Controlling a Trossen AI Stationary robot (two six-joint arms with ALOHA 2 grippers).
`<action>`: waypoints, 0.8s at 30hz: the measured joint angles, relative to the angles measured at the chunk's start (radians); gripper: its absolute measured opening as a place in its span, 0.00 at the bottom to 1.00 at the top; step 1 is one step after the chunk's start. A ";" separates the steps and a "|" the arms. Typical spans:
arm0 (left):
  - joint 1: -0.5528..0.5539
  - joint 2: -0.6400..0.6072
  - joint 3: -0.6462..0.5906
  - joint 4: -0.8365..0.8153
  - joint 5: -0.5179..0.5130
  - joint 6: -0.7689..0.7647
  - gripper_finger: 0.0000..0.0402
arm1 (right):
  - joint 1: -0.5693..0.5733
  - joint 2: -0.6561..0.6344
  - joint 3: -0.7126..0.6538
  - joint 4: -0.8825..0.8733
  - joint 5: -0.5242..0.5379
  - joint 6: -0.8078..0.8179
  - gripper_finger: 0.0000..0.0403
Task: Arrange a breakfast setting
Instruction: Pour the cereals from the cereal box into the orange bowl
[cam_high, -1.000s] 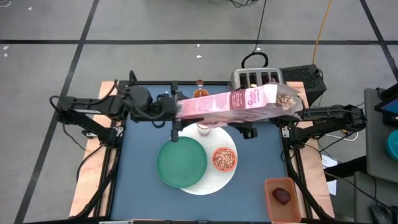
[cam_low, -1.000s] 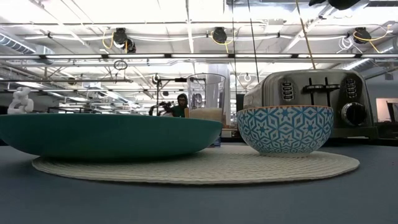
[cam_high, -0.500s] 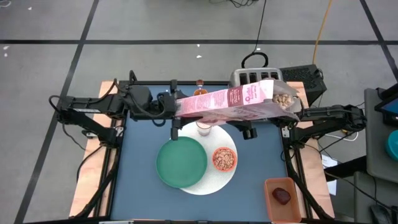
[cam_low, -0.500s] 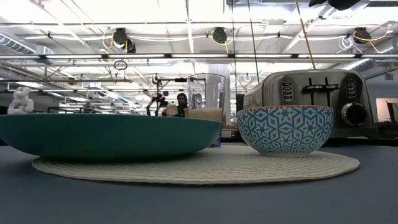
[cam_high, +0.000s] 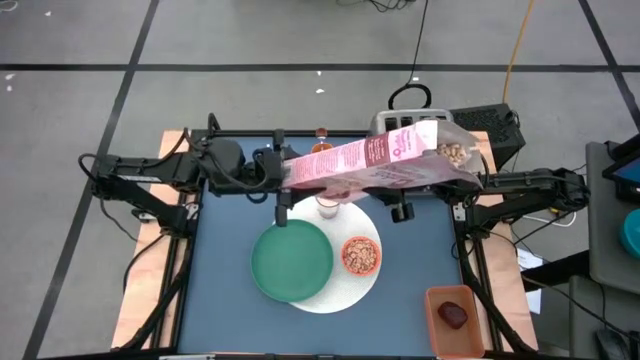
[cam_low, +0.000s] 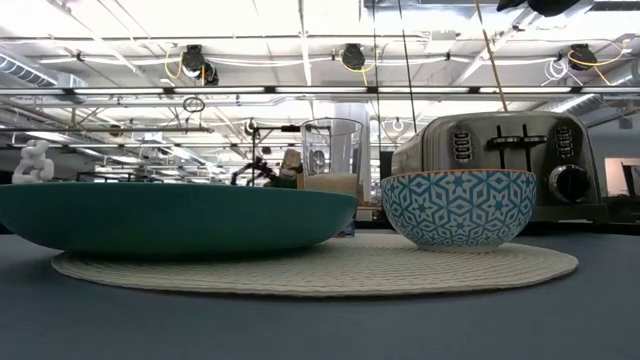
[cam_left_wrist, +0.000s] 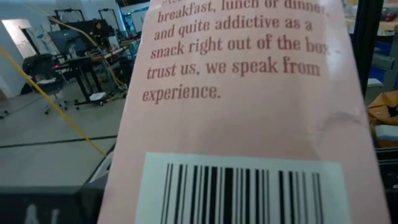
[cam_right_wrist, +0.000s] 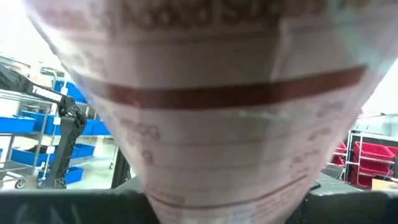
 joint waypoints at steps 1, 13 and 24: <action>0.000 0.000 0.000 -0.002 -0.001 0.004 0.59 | 0.000 0.000 0.000 -0.002 0.000 -0.001 0.38; 0.000 -0.014 -0.005 -0.104 -0.005 -0.070 0.80 | -0.027 -0.023 0.002 -0.120 -0.005 0.030 0.37; 0.000 -0.040 -0.004 -0.193 -0.005 -0.145 0.82 | -0.029 -0.050 0.002 -0.267 0.000 0.045 0.37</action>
